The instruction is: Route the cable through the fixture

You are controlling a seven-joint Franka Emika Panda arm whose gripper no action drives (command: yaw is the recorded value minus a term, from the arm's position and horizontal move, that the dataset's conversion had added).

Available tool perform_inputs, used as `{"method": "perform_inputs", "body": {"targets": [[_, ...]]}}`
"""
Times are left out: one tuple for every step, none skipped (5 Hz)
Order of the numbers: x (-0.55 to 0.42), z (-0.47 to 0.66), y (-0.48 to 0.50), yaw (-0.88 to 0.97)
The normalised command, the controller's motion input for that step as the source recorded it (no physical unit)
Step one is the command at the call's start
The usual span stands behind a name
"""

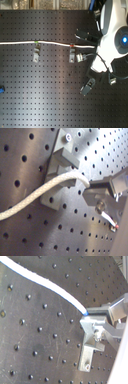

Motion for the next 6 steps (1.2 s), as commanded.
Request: {"method": "perform_inputs", "body": {"targets": [[0.006,0.0,0.011,0.0],[0.02,-0.44,0.03,0.0],[0.046,-0.73,0.028,0.0],[0.099,-0.5,0.02,0.0],[0.001,-0.09,0.002,0.32],[0.0,0.04,-0.001,0.72]]}}
